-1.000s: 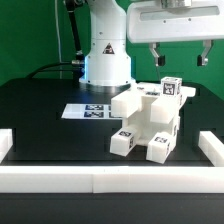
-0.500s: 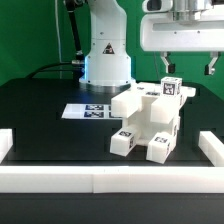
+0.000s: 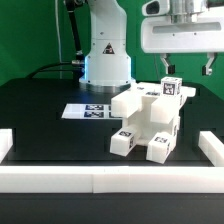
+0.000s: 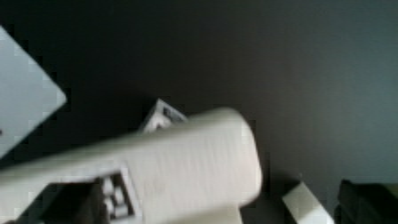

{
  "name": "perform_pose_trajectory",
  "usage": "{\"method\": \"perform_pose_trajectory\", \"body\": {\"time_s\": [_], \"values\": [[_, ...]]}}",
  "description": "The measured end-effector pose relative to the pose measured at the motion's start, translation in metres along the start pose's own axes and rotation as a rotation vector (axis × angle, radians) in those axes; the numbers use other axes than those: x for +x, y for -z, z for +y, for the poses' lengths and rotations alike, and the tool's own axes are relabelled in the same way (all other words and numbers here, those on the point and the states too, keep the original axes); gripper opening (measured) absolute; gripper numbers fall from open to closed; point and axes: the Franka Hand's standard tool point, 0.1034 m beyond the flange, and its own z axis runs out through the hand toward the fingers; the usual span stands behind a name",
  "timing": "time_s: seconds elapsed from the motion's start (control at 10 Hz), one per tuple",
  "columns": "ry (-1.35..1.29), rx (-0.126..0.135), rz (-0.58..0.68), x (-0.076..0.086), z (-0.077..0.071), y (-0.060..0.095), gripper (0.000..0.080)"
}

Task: Assemble chair

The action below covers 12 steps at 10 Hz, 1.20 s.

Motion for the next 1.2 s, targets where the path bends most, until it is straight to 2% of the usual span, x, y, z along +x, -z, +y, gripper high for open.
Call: {"method": "perform_pose_trajectory", "body": {"time_s": [0.2,0.5,0.6,1.2], "values": [[0.003,-0.024,0.001,-0.026,-0.001,-0.018,0.0649],[0.031,-0.042,0.010,-0.033,0.001,-0.031,0.0649],[0.030,-0.048,0.010,-0.030,0.001,-0.035,0.0649],[0.138,-0.043,0.030,0.005,0.008,-0.032,0.0649]]}}
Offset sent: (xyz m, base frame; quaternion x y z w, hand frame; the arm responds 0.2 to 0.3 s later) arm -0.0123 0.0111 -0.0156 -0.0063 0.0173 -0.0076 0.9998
